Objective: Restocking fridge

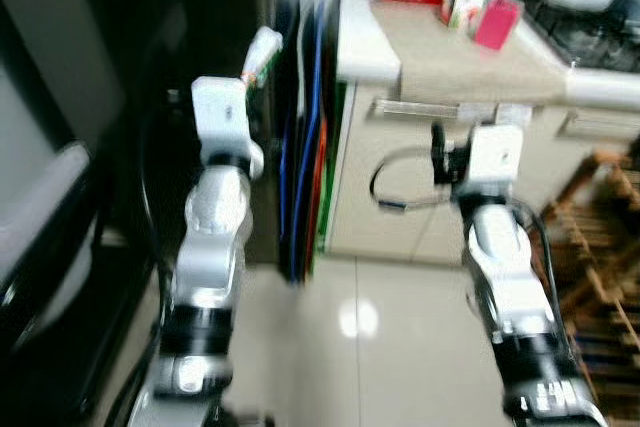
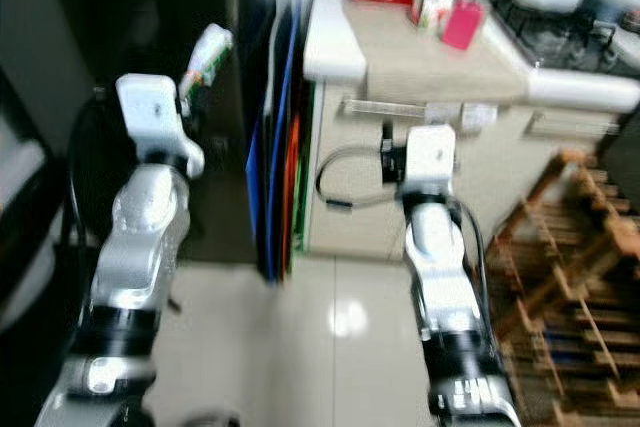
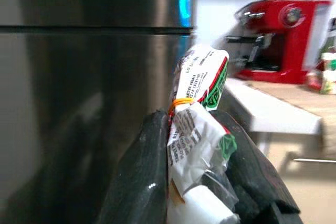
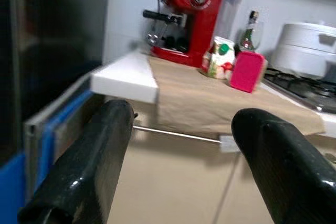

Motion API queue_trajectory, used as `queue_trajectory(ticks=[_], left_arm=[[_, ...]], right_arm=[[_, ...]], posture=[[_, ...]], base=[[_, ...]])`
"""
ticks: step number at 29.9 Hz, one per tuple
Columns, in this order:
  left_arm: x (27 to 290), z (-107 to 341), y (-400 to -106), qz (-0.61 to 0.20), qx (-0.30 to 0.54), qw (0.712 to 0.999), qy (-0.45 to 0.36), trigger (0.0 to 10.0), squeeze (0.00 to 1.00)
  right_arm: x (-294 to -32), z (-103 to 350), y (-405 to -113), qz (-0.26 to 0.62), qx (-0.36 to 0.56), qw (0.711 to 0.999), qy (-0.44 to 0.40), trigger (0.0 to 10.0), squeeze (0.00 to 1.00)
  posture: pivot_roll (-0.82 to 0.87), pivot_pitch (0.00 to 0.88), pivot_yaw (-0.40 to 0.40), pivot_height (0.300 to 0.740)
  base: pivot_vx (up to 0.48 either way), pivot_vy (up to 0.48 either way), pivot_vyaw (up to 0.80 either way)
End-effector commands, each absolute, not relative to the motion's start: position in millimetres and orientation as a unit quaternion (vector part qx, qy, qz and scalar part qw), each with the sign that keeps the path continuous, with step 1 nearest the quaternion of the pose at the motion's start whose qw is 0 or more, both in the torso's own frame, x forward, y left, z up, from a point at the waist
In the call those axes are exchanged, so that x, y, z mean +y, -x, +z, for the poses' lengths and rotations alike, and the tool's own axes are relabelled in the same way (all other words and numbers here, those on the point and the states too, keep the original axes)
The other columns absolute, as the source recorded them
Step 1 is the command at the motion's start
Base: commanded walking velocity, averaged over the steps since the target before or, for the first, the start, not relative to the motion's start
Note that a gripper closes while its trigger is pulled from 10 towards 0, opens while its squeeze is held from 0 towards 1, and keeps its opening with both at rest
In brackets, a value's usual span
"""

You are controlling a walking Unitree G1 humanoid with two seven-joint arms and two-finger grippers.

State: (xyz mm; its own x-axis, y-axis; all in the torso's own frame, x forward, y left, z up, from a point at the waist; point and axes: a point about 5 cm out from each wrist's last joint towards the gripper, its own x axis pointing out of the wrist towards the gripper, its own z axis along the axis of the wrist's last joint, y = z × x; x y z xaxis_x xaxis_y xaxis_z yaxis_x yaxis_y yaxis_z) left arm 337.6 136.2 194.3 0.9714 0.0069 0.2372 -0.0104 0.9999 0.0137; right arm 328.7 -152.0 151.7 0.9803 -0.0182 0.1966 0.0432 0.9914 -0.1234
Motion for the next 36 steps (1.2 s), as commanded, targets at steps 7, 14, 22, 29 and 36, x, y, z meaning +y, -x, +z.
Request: queue_trajectory(ticks=[7,14,22,29,36], left_arm=[[136.1,180.4,-341.1,-0.001,-0.072,0.997,-0.005,10.0,0.0],[127.9,185.7,-339.2,-0.023,-0.089,0.996,-0.017,10.0,0.0],[121.0,180.5,-342.4,-0.035,-0.071,0.997,-0.006,10.0,0.0],[121.1,178.9,-342.9,-0.033,-0.065,0.997,0.001,10.0,0.0],[122.8,177.7,-342.7,-0.031,-0.064,0.997,-0.002,10.0,0.0]], right_arm=[[-158.0,148.0,-330.4,-0.028,-0.08,0.995,0.055,10.0,0.0],[-151.1,146.5,-326.2,-0.01,-0.076,0.995,0.058,10.0,0.0],[-151.4,150.8,-324.8,0.001,-0.076,0.996,0.049,10.0,0.0],[-146.2,148.8,-323.3,0.013,-0.066,0.997,0.045,10.0,0.0],[-143.8,149.4,-322.8,0.021,-0.065,0.997,0.036,10.0,0.0]], posture=[[-0.06,0.037,0.001,0.732],[-0.07,0.039,0.003,0.732],[-0.1,0.044,0.008,0.732],[-0.1,0.045,0.001,0.732],[-0.09,0.045,0.002,0.732]], base=[[0.0,0.0,0.0],[0.0,0.0,0.0],[0.0,0.0,0.0],[0.0,0.0,0.0],[0.0,0.0,0.0]])
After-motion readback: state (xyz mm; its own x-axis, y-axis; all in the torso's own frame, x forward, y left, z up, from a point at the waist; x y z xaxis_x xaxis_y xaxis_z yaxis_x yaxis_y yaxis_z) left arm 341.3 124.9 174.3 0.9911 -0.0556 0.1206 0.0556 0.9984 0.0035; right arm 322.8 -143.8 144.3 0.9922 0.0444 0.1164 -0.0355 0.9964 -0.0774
